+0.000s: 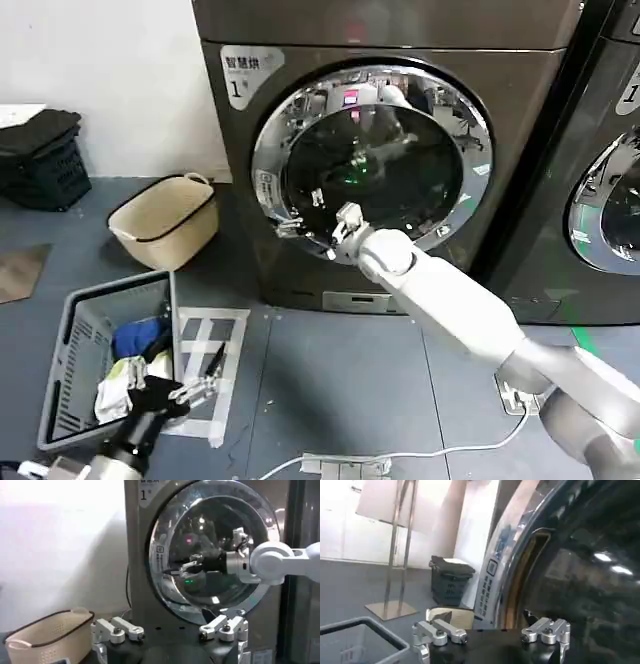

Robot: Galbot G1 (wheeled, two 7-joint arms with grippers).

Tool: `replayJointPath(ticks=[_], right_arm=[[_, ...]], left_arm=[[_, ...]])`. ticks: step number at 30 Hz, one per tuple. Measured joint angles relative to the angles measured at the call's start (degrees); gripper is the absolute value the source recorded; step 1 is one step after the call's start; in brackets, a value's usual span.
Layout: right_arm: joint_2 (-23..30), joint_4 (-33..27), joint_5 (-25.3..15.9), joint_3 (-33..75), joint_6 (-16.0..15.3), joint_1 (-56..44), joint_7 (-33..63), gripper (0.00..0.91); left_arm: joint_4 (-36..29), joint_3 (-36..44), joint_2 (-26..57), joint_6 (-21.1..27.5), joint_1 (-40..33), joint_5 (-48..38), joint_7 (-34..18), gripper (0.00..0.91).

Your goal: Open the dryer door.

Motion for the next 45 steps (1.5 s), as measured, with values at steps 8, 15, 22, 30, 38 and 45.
replayJointPath(ticks=[8,15,22,30,38,45], right_arm=[[1.1,-1.1,0.3,-0.7,0.1,0.7,-1.5,0.907],[1.6,-1.4,1.6,-1.9,0.4,1.4,-3.3,0.907],[1.5,-1.0,2.0,-3.3,1.1,2.0,-5.3,0.907],[-0.3,0.9,4.4,-3.9,1.8,1.8,-8.3,0.907],[-4.9,6.0,8.6,-5.3,4.1,2.4,-12.1,0.907],[-9.8,12.0,11.5,-7.1,5.5,2.4,-16.4,0.907]], left_arm=[[0.3,0.0,0.0,0.0,-0.3,-0.1,0.0,0.907],[0.3,-0.1,0.0,0.0,-0.5,-0.2,0.1,0.907],[0.3,-0.1,-0.1,0.0,-0.7,-0.4,0.2,0.907],[0.6,-0.2,-0.1,-0.1,-1.0,-0.4,0.2,0.907],[0.6,-0.3,-0.1,0.1,-1.7,-0.5,0.4,0.907],[0.9,-0.2,0.0,0.1,-2.1,-0.7,0.6,0.907]])
